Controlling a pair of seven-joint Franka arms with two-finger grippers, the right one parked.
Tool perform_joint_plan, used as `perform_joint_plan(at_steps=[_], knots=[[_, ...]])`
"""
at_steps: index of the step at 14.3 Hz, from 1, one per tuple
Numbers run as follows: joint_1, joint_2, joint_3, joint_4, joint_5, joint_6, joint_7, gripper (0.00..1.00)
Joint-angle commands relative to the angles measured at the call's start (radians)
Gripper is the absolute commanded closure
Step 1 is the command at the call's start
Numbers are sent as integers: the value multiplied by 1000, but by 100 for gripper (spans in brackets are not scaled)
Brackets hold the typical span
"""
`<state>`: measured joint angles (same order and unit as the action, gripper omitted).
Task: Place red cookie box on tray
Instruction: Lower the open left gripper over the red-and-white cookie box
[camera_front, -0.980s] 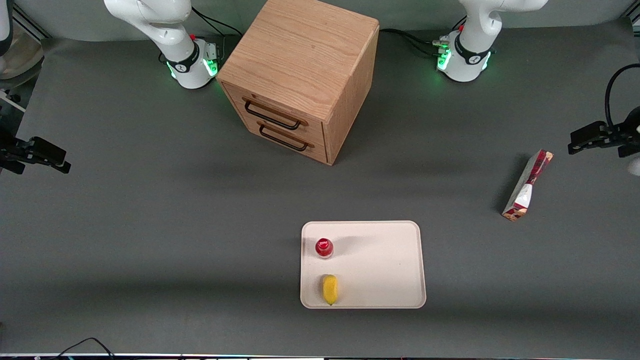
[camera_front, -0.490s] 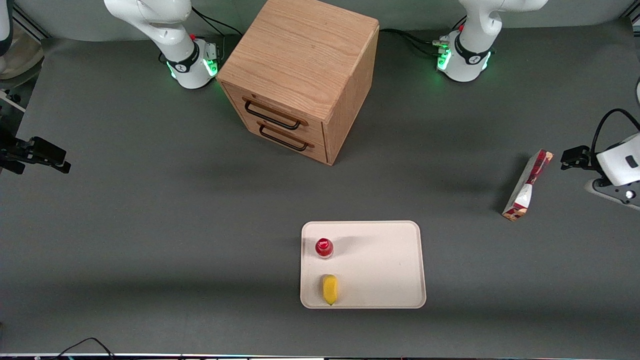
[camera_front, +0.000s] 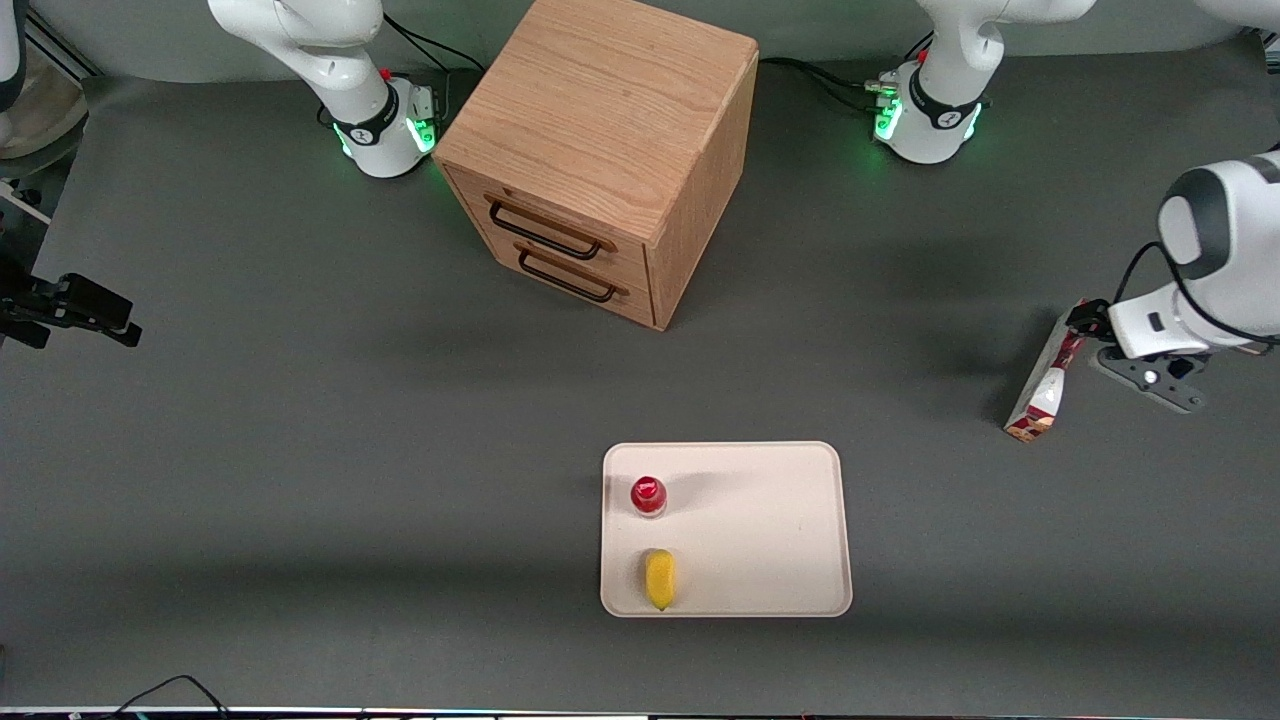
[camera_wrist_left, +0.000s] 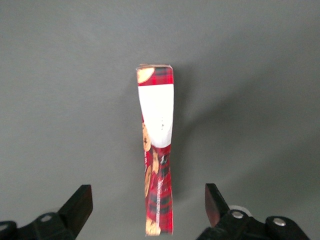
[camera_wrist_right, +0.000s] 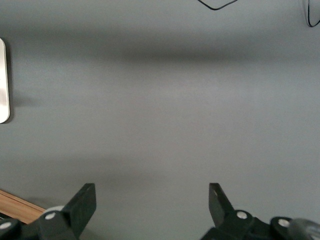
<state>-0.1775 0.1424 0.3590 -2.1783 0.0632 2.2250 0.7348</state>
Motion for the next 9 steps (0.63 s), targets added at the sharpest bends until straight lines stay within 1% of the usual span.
perform_joint_plan(at_steps=[1, 3, 6, 7, 8, 9], knots=[[-5, -50, 15, -185, 9, 209, 18, 0], [-5, -17, 21, -233, 9, 319, 18, 0], [-7, 55, 20, -250, 9, 433, 18, 0], [-7, 74, 20, -251, 7, 461, 18, 4], [-7, 86, 20, -253, 7, 472, 18, 19], [-7, 97, 20, -253, 7, 485, 18, 38]])
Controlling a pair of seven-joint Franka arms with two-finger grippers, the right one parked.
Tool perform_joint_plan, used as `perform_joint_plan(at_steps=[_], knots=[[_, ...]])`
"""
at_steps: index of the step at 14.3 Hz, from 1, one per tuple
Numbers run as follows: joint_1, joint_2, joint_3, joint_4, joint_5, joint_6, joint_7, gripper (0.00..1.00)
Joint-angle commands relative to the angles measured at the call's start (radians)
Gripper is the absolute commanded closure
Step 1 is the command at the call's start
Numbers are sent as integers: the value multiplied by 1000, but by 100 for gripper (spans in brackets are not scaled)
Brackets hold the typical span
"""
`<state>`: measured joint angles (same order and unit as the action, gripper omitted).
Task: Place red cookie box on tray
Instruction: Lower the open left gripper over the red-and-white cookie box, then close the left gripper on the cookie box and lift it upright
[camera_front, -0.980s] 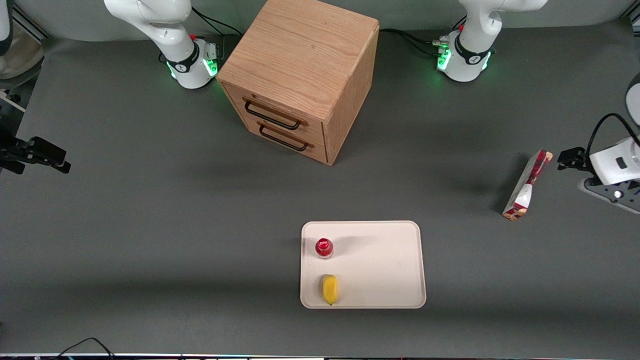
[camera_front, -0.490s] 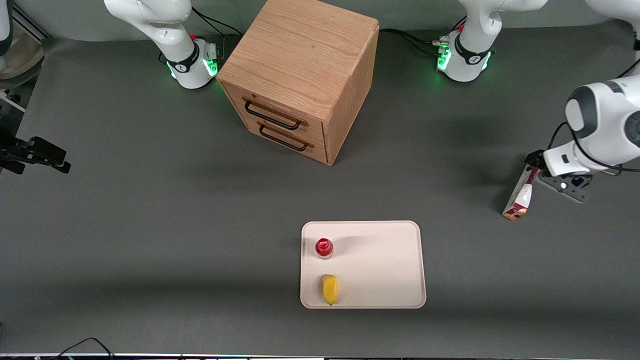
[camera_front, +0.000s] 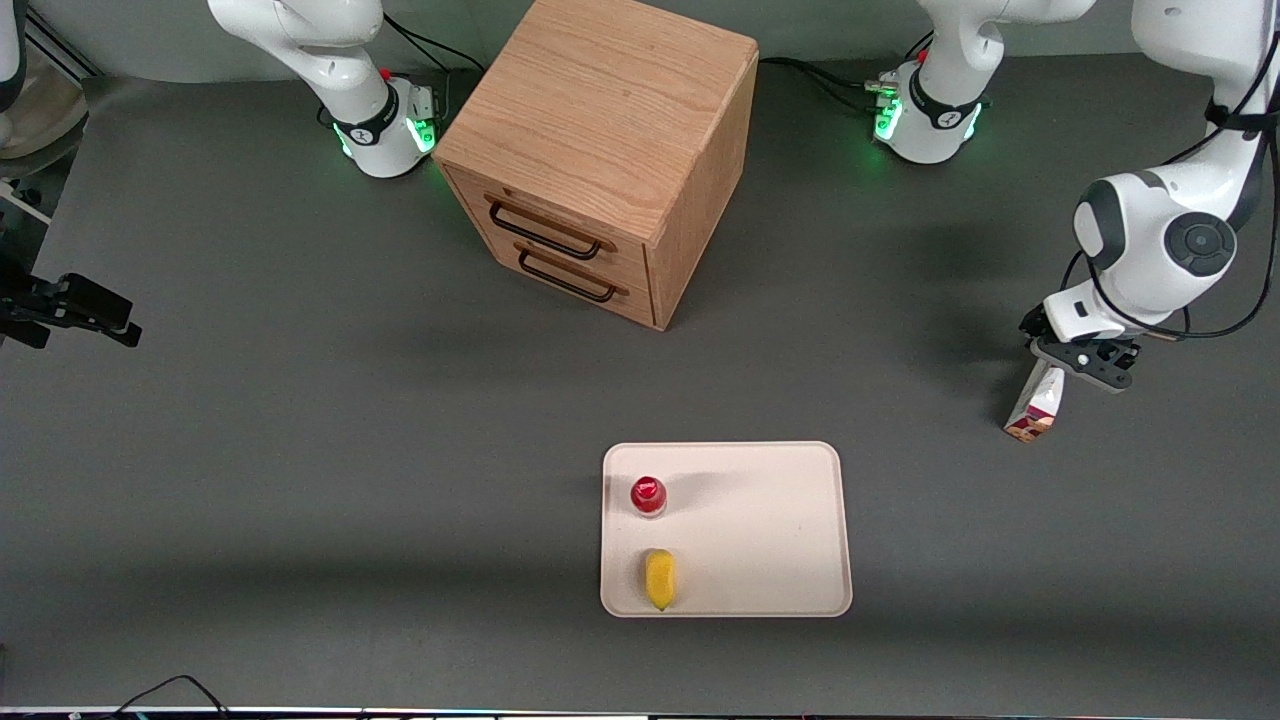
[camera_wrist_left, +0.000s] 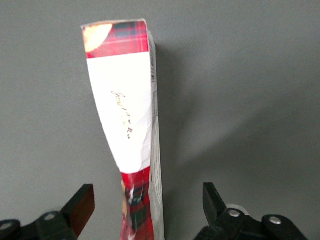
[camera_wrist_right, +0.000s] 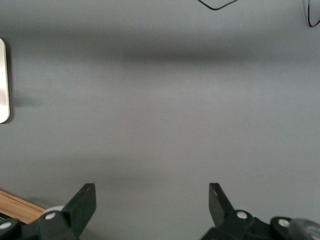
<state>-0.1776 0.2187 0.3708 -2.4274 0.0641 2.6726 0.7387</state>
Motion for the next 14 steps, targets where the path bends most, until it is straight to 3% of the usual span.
perform_joint_plan(at_steps=[1, 4, 9, 11, 14], knots=[[-6, 33, 8, -2, 6, 52, 16, 56], [-6, 48, 8, -1, 6, 78, 18, 100], [-8, 30, 7, 40, 6, 35, 15, 100], [-8, 18, 2, 120, 2, -84, 2, 100], [-13, -5, -44, 353, 0, -426, -82, 100]])
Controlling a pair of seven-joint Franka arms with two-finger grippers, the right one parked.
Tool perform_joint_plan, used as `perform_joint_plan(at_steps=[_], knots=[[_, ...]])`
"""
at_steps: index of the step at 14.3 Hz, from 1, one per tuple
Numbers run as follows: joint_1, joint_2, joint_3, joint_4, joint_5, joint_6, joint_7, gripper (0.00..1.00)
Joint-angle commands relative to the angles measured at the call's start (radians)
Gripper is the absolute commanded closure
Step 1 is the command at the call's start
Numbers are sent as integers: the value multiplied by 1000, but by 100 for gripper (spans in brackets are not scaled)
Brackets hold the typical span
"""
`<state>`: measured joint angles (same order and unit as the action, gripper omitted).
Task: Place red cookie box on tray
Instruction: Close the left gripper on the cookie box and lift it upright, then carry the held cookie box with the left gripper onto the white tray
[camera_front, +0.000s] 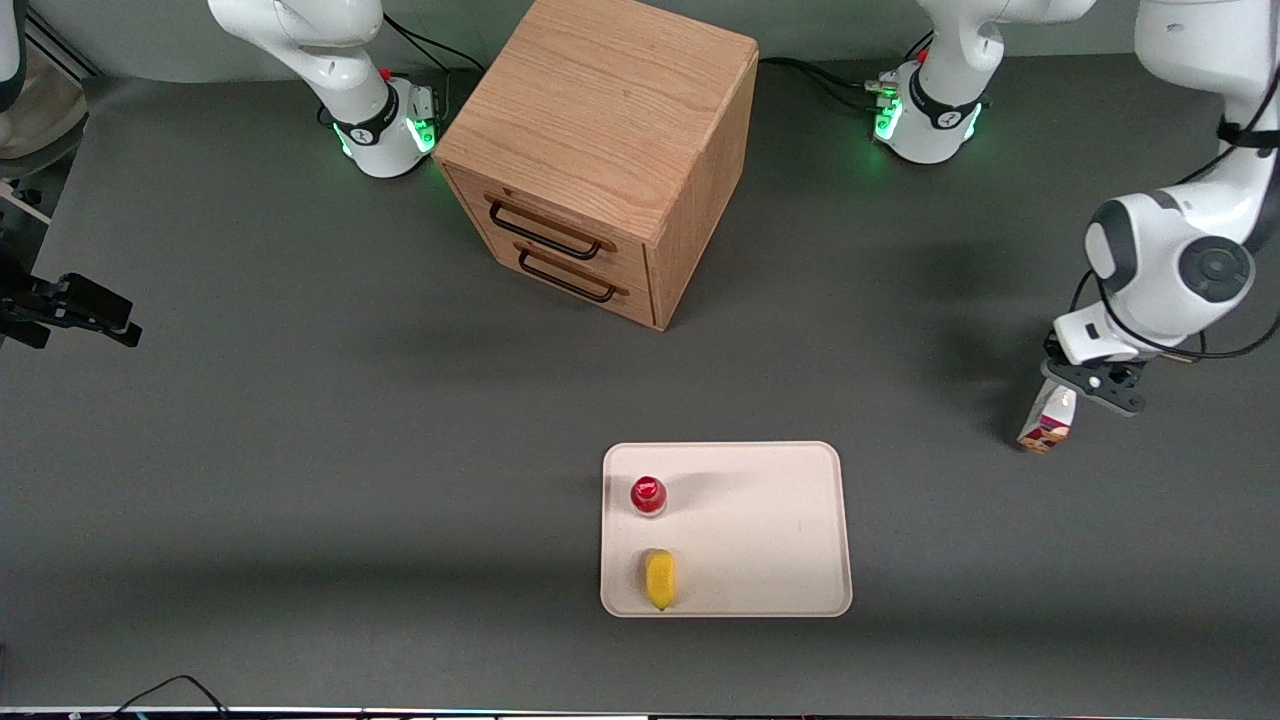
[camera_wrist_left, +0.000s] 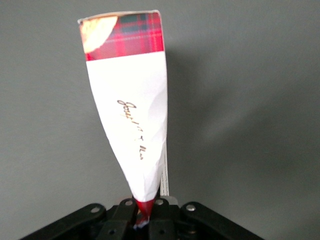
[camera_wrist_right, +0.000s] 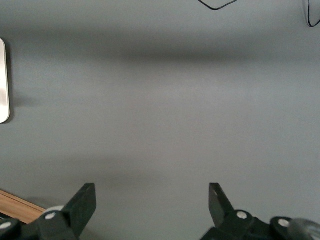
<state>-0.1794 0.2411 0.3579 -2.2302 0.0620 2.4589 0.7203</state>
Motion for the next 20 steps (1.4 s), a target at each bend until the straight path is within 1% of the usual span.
perform_joint_plan(at_steps=[1, 3, 5, 7, 9, 12, 15, 18, 20], knots=[[-12, -17, -54, 255, 2, -332, -120, 100], [-15, 33, -104, 457, 1, -511, -223, 100], [-15, 104, -147, 646, -1, -639, -345, 100], [-17, 173, -206, 811, -2, -739, -492, 100], [-18, 236, -272, 932, -5, -797, -657, 100], [-17, 337, -362, 1066, -8, -804, -868, 100], [-34, 453, -425, 1182, -2, -776, -1025, 100], [-89, 535, -425, 1193, 5, -645, -1136, 100], [-115, 595, -425, 1193, 28, -582, -1183, 100]])
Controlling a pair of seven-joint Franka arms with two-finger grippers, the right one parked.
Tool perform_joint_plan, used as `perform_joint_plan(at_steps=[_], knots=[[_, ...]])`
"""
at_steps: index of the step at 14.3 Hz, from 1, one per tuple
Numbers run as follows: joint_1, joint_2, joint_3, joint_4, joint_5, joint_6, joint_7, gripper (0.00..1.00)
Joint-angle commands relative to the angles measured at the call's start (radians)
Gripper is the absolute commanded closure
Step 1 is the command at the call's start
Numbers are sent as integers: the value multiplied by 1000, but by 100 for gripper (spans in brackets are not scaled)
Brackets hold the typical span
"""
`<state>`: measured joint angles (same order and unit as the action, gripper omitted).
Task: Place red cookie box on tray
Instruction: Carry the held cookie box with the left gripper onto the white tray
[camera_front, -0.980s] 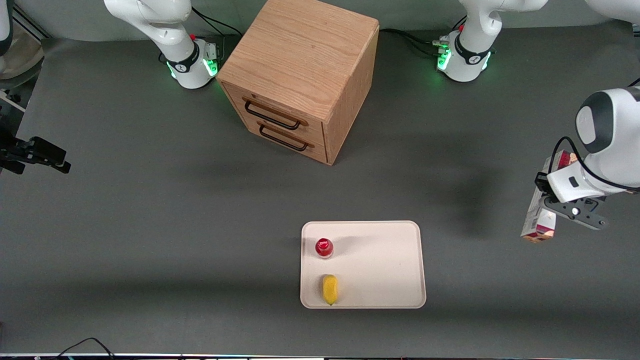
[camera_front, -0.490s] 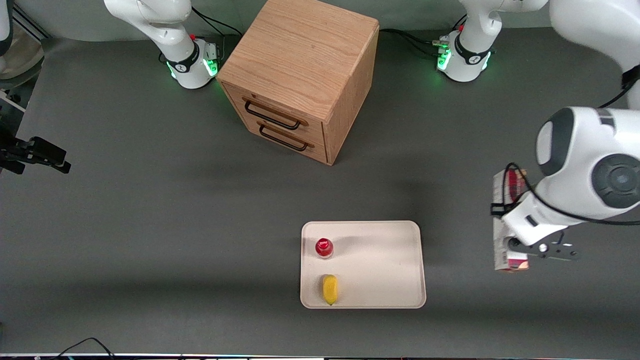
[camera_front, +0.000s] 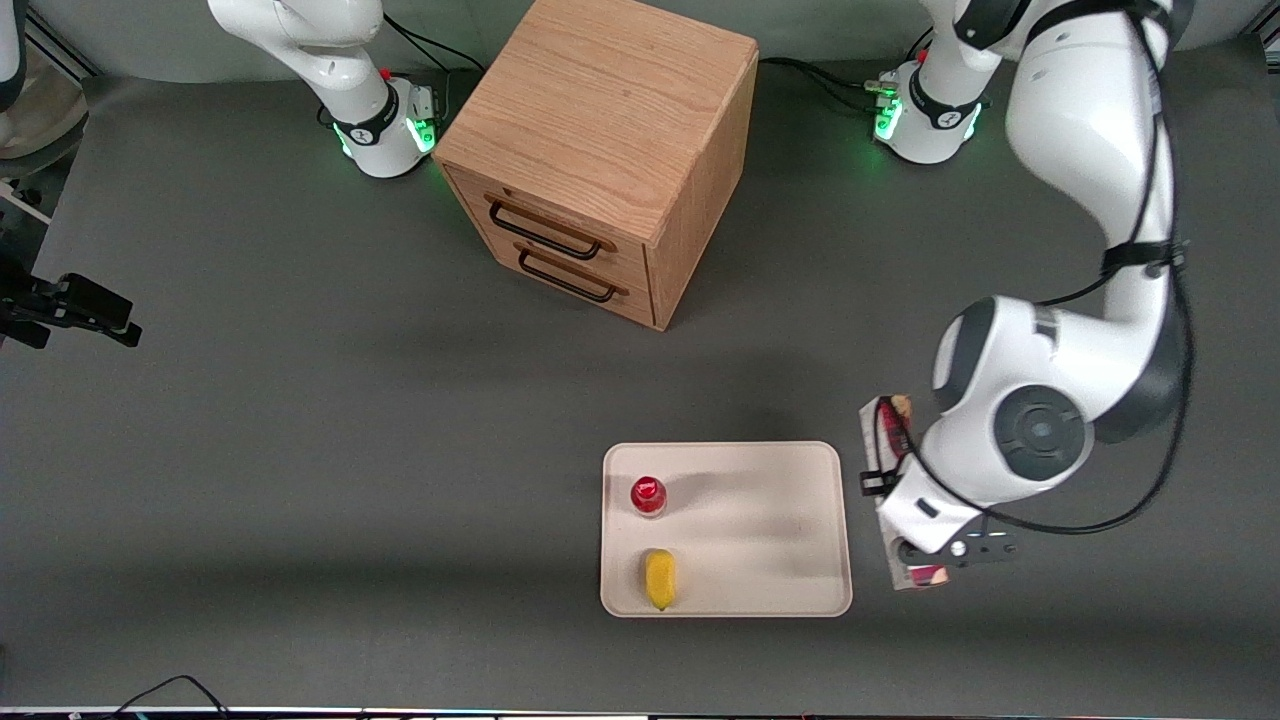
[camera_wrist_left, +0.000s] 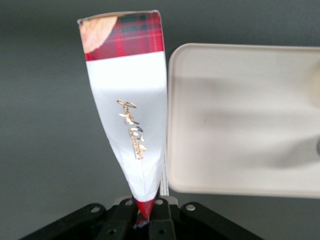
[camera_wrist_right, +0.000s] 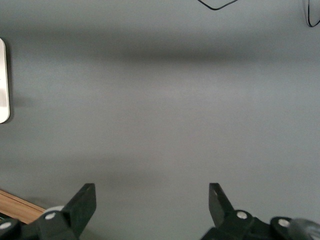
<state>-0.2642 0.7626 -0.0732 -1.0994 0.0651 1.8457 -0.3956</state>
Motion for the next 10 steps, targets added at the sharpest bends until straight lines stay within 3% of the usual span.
perform_joint_plan(at_steps=[1, 10], knots=[[-36, 96, 4, 61, 28, 62, -83, 100], [-66, 215, -8, 56, 61, 208, -91, 100]])
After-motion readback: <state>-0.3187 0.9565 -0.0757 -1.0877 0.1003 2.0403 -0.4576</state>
